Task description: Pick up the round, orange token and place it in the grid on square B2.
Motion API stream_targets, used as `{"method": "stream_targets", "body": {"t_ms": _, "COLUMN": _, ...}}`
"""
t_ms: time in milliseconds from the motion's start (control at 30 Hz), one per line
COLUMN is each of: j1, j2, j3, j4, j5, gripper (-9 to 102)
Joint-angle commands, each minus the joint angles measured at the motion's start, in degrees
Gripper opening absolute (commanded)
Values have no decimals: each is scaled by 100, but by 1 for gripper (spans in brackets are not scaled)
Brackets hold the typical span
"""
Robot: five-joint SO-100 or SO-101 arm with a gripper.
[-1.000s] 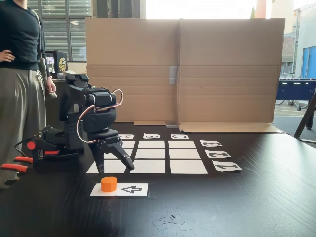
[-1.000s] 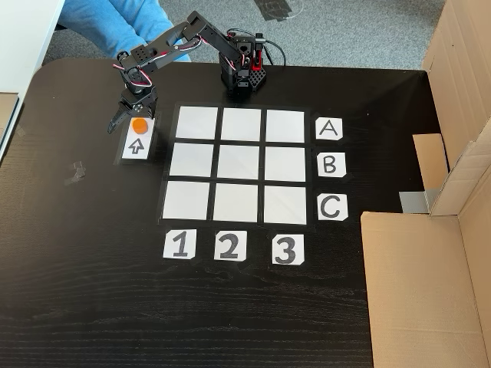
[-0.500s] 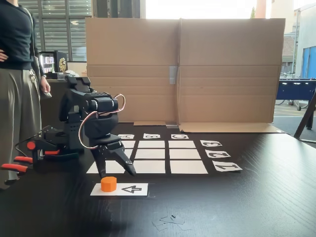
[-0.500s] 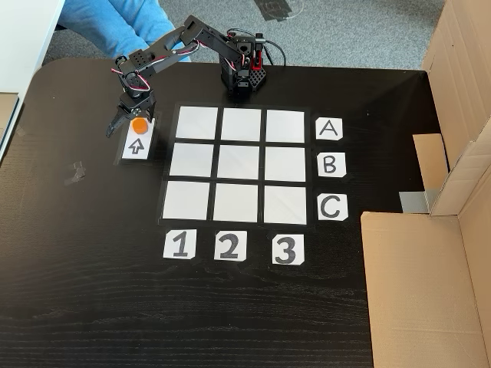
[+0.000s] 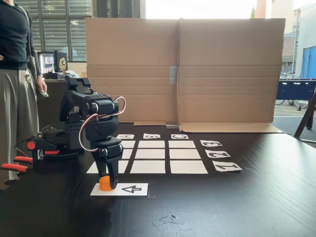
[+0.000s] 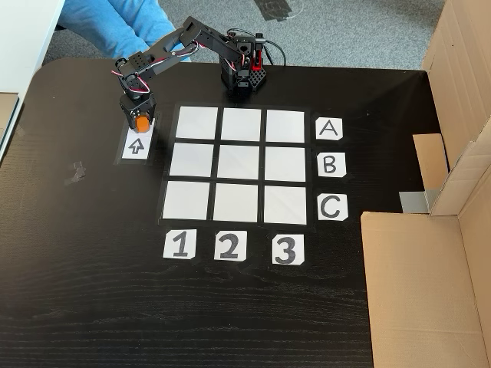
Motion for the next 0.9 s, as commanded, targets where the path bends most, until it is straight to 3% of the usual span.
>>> {"method": "stream_targets", "body": {"t_ms": 0, "j1": 88, "j2": 220, "j3": -141, "j4": 18, "j5": -35, "gripper": -1}}
{"method": "stream_targets", "body": {"t_ms": 500, "j1": -352, "j2": 2971, "j3": 1063, "j4": 88, "j5": -141, "gripper": -1}}
{"method": "stream_targets", "body": {"t_ms": 867, "j1": -2320, "j2": 5555, "j3": 2646, "j4": 123, "j5": -369, "gripper": -1}}
